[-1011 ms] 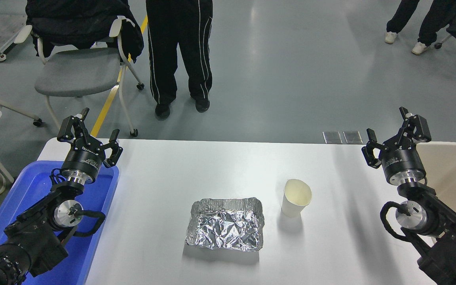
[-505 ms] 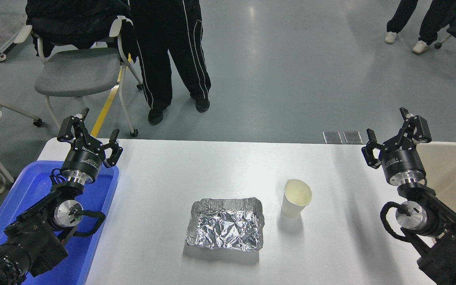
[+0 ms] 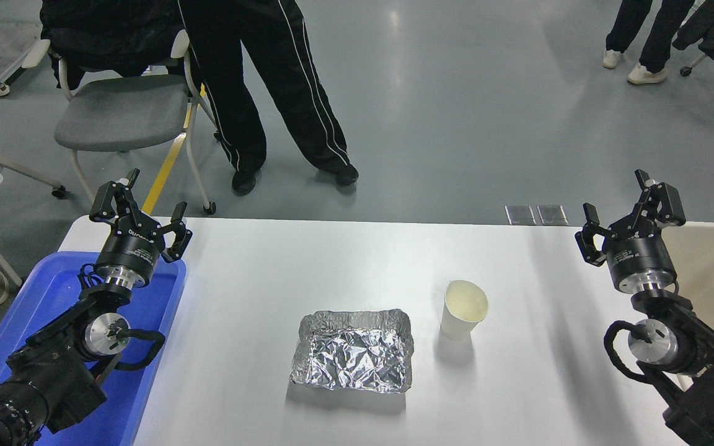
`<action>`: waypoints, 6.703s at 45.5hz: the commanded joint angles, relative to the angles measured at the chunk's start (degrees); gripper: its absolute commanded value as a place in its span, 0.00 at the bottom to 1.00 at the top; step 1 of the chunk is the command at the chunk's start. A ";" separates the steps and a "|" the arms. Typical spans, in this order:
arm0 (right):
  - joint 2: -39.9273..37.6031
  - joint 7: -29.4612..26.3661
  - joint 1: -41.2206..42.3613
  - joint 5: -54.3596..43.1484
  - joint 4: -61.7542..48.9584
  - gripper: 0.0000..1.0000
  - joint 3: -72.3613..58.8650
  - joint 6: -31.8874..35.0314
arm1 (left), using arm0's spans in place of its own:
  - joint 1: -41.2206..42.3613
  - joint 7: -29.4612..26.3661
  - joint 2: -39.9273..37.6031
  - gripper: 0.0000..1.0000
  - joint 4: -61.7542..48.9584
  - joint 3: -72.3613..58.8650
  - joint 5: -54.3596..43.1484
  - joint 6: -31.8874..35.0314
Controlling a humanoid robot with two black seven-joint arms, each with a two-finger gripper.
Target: Dispose of the paper cup in the dustbin
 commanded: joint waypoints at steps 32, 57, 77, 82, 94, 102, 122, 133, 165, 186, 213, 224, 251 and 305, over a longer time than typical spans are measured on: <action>-1.91 -0.41 7.50 -0.03 -5.33 1.00 -10.33 -0.88 | 0.00 0.06 0.00 1.00 0.00 0.00 0.00 0.00; -10.45 -12.54 45.82 7.01 -4.80 0.99 -83.02 -2.99 | 0.00 -0.03 0.00 1.00 0.00 0.00 0.00 0.00; -0.52 -13.68 61.04 -16.70 -2.96 0.99 -106.25 9.40 | 0.00 -0.03 0.00 1.00 0.00 0.00 0.00 0.00; 1.50 -13.68 61.30 -26.47 -2.96 0.99 -106.25 10.72 | 0.00 -0.03 0.00 1.00 0.00 0.00 0.00 0.00; 6.16 -13.60 62.18 -32.37 -0.58 0.99 -106.42 11.96 | 0.00 0.06 0.00 1.00 0.00 0.00 0.00 0.00; 8.01 -13.60 58.58 -31.76 -1.20 0.99 -105.63 11.43 | 0.00 -0.03 0.00 1.00 0.00 0.00 0.00 0.00; 7.66 -13.60 51.64 -31.76 -2.78 0.99 -102.64 8.70 | 0.00 0.06 0.00 1.00 0.00 0.00 0.00 0.00; 7.57 -13.60 47.95 -31.76 -5.68 0.95 -102.56 6.86 | 0.00 0.06 0.00 1.00 0.00 0.00 0.00 0.00; 7.48 -13.33 46.80 -32.55 -6.12 0.00 -105.81 5.37 | 0.00 -0.03 0.00 1.00 0.00 0.00 0.00 0.00; 7.13 -11.67 47.06 -31.67 -5.94 0.00 -103.96 5.19 | 0.00 -0.03 0.00 1.00 0.00 0.00 0.00 0.00; -6.05 -8.76 49.08 -19.63 -1.37 0.00 -74.87 13.54 | 0.00 -0.03 0.09 1.00 0.00 0.00 0.00 0.00; -9.74 -8.76 48.91 -14.80 -1.64 0.00 -66.08 16.79 | 0.00 -0.03 0.00 1.00 0.00 0.00 0.00 0.00; -21.17 -9.55 48.91 2.51 -9.98 0.00 -65.03 16.26 | 0.00 -0.03 0.09 1.00 0.00 0.00 0.00 0.00; -14.58 -34.07 19.64 -0.29 -51.91 0.00 -67.05 5.28 | 0.00 -0.03 0.00 1.00 0.00 0.00 0.00 0.00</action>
